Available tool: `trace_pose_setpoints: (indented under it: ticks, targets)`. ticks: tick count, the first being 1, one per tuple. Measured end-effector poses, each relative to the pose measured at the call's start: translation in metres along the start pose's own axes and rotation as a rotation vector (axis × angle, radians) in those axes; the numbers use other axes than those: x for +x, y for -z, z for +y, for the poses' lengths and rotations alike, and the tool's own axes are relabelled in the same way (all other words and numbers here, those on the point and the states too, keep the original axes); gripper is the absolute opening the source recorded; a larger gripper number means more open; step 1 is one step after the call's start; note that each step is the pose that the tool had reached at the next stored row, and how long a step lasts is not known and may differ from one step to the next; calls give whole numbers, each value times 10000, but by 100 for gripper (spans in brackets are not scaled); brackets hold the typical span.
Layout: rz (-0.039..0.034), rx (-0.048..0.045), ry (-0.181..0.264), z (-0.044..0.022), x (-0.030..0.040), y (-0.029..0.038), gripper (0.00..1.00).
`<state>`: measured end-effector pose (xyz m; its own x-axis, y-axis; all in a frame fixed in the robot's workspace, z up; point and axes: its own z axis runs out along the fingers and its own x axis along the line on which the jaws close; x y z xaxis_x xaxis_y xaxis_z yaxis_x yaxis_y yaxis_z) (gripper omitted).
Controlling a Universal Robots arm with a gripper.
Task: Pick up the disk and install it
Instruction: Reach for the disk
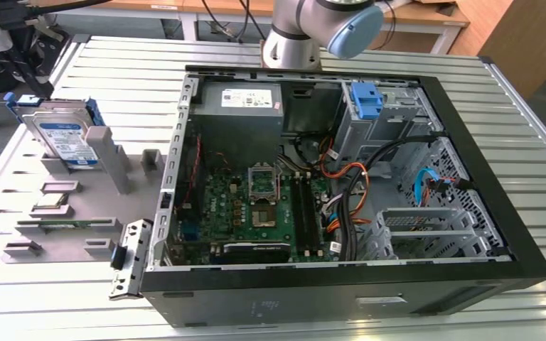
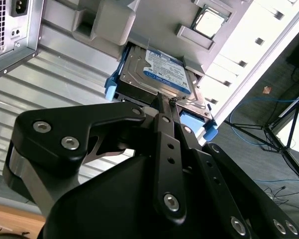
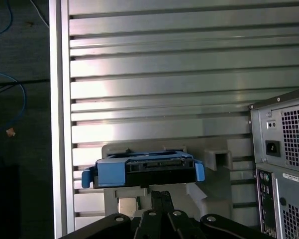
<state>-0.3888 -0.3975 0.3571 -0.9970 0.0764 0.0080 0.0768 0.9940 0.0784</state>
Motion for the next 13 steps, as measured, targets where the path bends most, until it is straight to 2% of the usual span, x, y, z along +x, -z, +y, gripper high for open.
trace_pose_setpoints:
  ticks: [8, 13]
  targets:
    - [-1, -1, 0, -1, 17, -56, 11]
    - [0, -1, 1, 39, 36, -85, 11]
